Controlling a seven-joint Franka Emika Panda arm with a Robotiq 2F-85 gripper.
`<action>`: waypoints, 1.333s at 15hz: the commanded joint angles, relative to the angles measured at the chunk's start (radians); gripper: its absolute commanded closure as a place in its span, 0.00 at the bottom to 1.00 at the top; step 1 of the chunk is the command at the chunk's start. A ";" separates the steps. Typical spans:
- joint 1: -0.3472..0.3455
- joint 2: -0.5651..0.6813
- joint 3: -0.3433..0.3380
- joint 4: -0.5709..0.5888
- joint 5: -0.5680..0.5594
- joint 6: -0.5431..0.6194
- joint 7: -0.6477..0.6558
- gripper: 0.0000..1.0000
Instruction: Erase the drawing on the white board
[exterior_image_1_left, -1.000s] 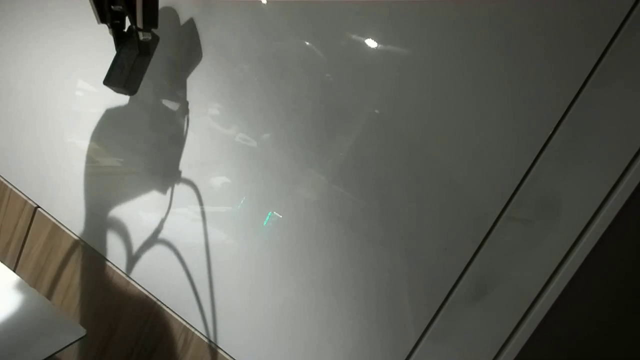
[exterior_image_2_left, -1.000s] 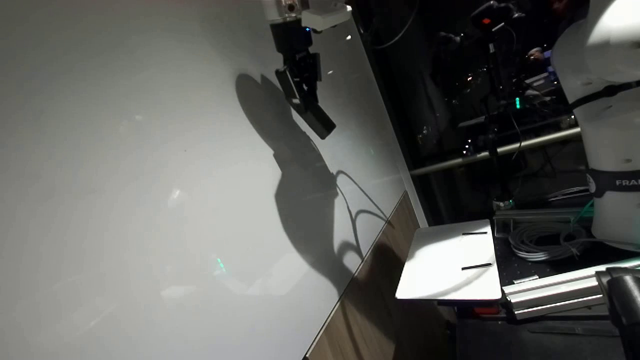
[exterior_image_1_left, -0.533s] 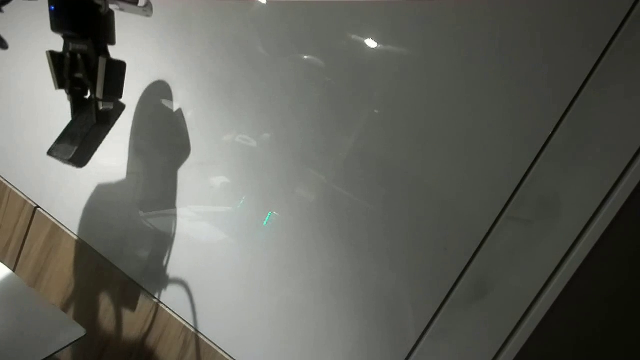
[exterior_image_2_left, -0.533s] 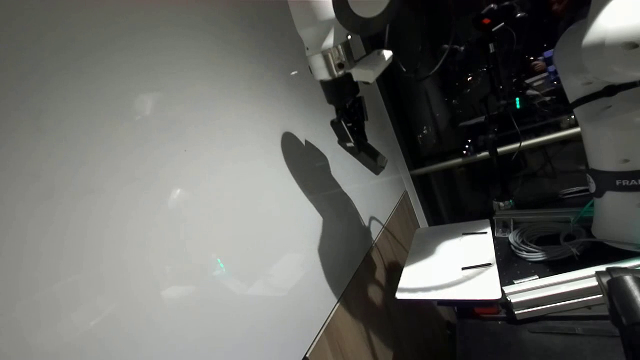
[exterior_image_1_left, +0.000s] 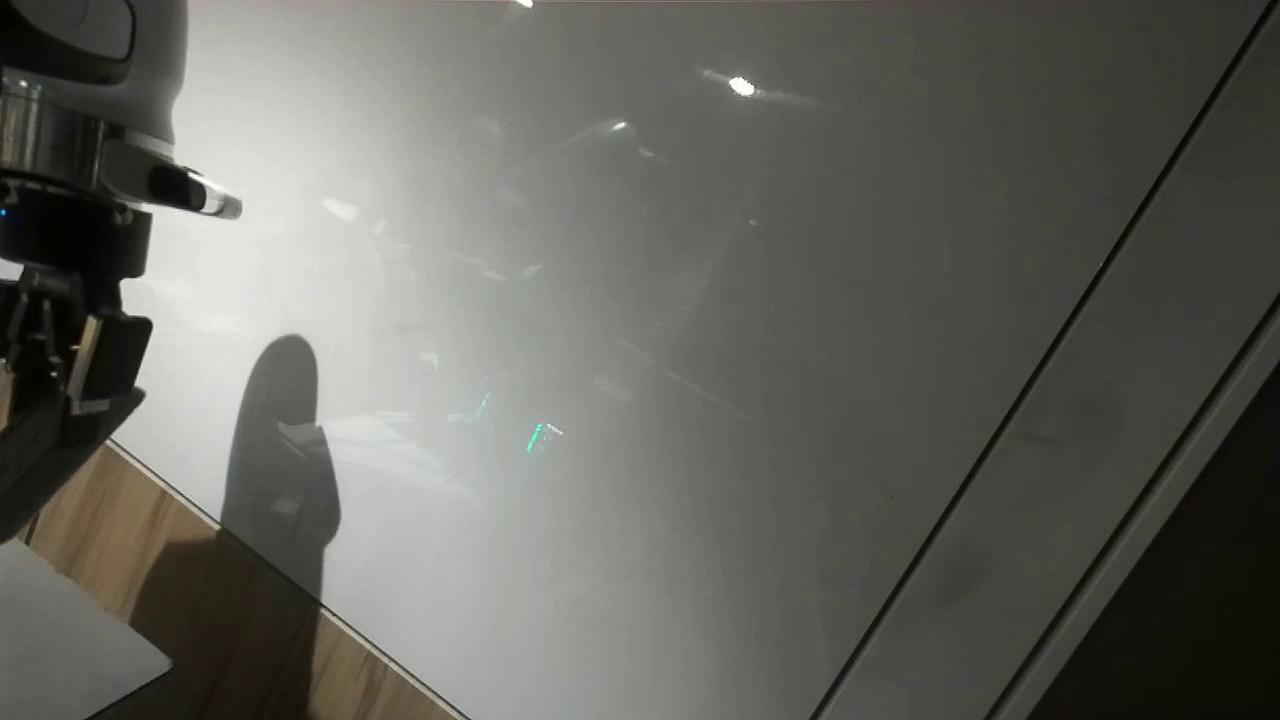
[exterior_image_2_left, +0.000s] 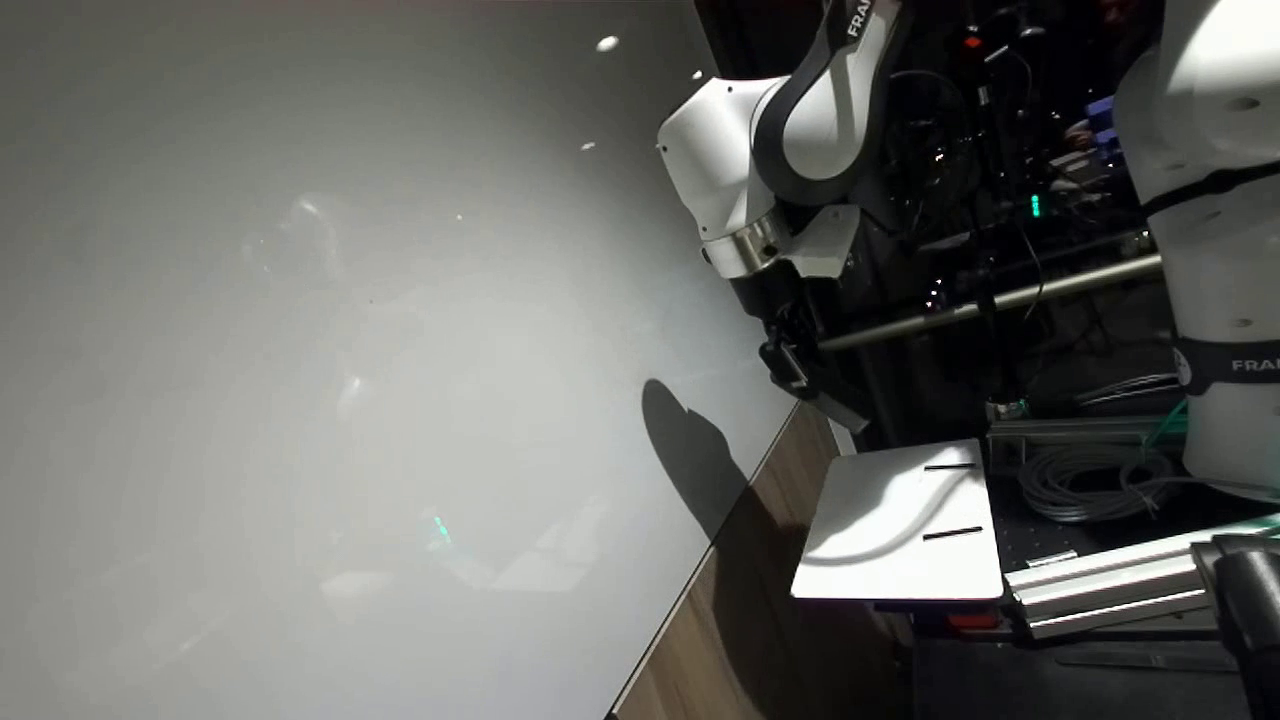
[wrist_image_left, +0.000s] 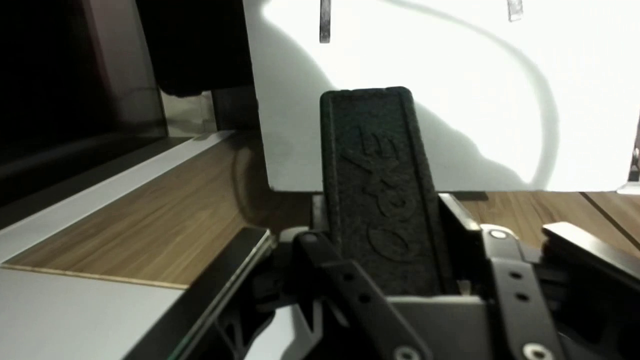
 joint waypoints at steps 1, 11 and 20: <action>0.001 0.060 -0.010 -0.024 0.020 0.032 -0.020 0.70; 0.044 0.223 -0.018 0.008 0.112 0.077 -0.062 0.70; 0.053 0.349 -0.026 0.072 0.140 0.072 -0.073 0.70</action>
